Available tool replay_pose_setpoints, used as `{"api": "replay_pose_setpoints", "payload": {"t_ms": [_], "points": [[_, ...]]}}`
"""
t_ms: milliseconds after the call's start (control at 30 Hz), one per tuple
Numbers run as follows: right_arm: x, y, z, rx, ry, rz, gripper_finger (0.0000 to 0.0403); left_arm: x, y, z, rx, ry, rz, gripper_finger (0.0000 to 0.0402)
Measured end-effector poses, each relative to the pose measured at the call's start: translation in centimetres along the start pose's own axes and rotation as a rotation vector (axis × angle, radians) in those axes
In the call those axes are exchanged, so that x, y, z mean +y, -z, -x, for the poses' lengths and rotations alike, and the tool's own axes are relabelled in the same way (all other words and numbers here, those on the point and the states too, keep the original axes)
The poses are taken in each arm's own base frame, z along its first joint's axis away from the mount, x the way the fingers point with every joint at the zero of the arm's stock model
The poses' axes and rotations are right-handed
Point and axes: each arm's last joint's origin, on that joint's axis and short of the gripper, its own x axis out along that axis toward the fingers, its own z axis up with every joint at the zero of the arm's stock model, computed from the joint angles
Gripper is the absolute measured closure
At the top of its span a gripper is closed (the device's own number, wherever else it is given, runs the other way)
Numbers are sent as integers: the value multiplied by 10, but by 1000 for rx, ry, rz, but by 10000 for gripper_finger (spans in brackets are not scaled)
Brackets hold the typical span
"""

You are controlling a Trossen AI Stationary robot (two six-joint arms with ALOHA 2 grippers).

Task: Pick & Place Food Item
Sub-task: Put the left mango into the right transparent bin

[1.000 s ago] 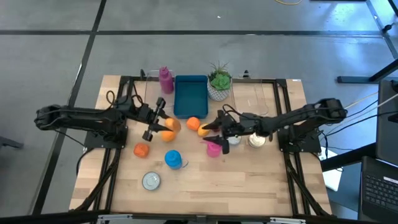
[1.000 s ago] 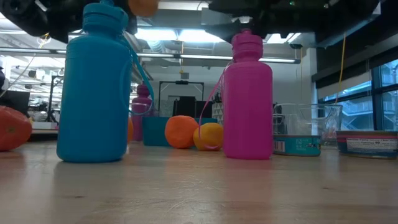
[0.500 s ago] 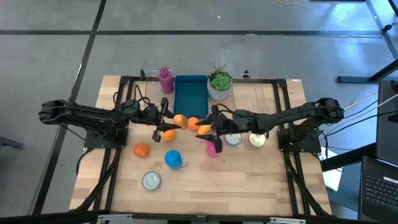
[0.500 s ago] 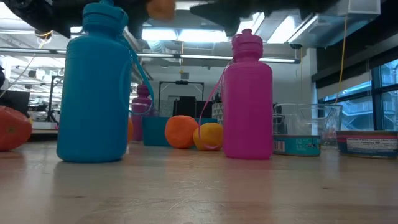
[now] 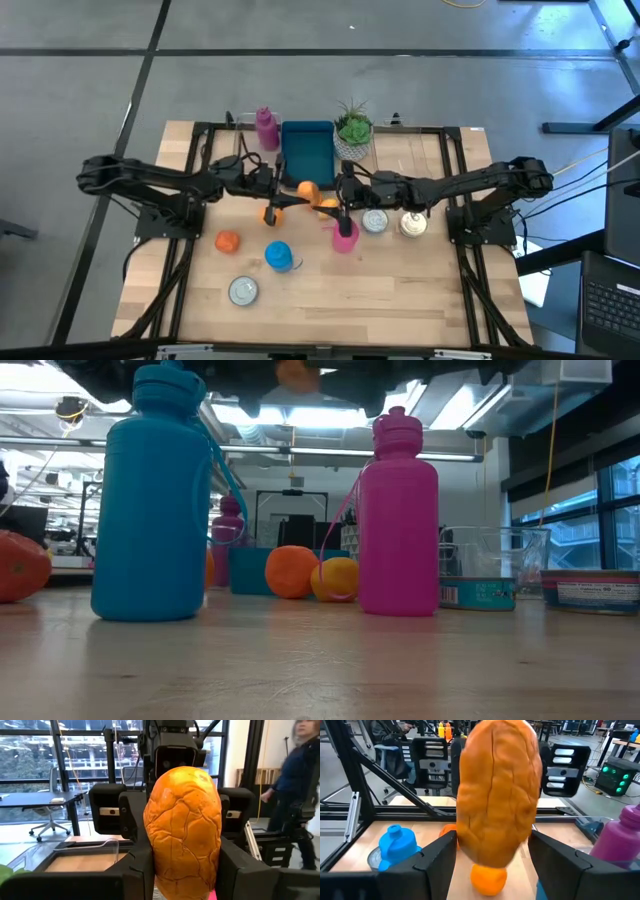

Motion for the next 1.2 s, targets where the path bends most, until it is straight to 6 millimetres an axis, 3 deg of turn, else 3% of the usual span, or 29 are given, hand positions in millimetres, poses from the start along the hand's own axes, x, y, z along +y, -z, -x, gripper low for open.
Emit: {"api": "replay_pose_setpoints", "payload": {"t_ms": [400, 800, 1000, 1200], "points": [[-10, 0, -1, 5, 23, 51, 162, 4, -7, -20, -7, -5, -77, 285], [-15, 0, -1, -7, -4, 69, 251, 5, -6, -20, 0, -7, -93, 281], [-15, 0, -1, -8, -4, 69, 260, 5, -7, -20, -2, -3, -92, 277], [-15, -1, -1, -14, -3, 69, 262, 5, -7, -20, -10, -4, -88, 239]]}}
